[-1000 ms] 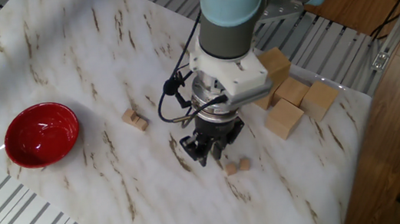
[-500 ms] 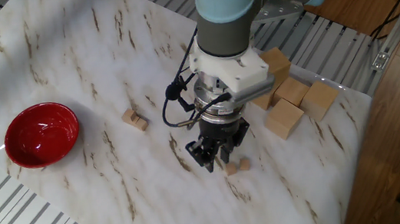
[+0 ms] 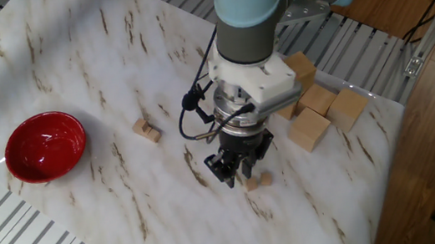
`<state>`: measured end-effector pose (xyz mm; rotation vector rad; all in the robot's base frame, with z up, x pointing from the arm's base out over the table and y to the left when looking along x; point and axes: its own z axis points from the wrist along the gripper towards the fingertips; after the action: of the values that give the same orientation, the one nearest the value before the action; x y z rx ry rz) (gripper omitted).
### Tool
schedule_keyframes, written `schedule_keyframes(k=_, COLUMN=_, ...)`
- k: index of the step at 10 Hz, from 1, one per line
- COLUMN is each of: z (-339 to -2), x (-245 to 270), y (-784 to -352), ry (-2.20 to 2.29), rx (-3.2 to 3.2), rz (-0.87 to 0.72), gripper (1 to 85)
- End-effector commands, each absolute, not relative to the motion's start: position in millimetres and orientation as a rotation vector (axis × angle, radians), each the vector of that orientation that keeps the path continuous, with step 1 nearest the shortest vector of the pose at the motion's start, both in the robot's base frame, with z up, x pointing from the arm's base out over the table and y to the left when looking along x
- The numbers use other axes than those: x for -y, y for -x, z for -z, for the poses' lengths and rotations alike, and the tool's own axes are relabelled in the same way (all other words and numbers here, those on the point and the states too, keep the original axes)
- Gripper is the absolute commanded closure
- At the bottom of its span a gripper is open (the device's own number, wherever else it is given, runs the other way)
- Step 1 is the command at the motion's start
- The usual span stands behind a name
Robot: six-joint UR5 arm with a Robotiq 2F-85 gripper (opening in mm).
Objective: Stack the blocks into a pyramid shape
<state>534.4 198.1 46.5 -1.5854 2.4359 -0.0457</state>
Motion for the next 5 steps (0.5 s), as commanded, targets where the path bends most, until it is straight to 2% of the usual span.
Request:
schedule_keyframes(k=1, z=-43.9, x=-211.8, y=-533.3, ry=1.641, rx=-2.411, rz=0.051, gripper=46.3)
schedule_keyframes(k=3, z=-47.4, x=-209.1, y=-531.5, ry=1.696, rx=-2.365, rz=0.037, gripper=47.0)
schedule_keyframes(k=5, z=-50.5, x=-185.8, y=-545.3, ry=2.036, rx=-2.095, rz=0.206, gripper=48.3)
